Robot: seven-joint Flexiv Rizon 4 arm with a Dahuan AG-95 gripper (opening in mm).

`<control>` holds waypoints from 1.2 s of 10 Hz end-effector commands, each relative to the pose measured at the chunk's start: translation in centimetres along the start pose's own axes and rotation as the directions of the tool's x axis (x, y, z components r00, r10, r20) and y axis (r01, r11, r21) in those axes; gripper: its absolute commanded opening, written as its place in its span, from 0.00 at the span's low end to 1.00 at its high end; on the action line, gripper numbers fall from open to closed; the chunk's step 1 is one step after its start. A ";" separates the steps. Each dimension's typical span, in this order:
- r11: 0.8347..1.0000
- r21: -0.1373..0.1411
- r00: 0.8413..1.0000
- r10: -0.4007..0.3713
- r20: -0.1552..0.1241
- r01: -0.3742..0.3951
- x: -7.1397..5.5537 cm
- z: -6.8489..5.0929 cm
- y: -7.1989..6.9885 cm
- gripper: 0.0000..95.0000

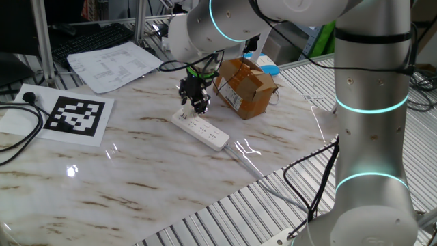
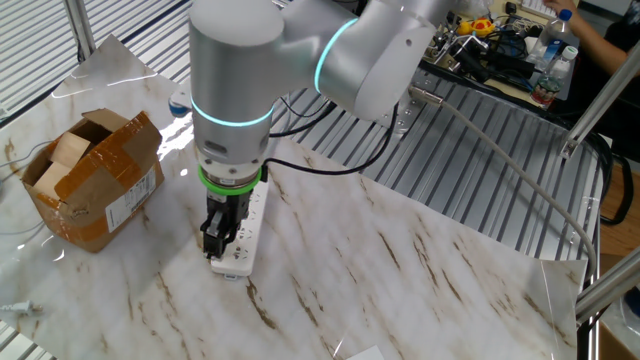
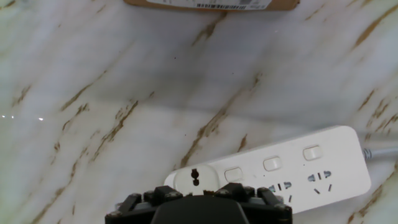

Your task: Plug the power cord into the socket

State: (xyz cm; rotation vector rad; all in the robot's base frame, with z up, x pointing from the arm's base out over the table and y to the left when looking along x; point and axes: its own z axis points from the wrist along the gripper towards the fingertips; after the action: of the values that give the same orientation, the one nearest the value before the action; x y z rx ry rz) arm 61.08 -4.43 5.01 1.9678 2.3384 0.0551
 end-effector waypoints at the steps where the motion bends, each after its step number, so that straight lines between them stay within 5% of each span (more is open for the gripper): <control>1: 1.000 0.004 1.000 -0.012 -0.002 0.012 0.0 -0.1 0.0 0.80; 4: 0.998 0.032 0.998 -0.056 -0.036 0.057 0.0 -0.3 -0.1 0.80; 8: 0.992 0.069 0.985 -0.098 -0.145 0.109 -0.4 -0.3 -0.2 0.80; 12: 0.991 0.078 0.979 -0.095 -0.181 0.110 -0.4 -0.2 -0.6 0.80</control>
State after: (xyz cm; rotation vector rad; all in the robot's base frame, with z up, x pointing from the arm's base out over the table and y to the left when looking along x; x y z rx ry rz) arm 60.79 -4.91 4.88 1.9533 2.5966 0.1315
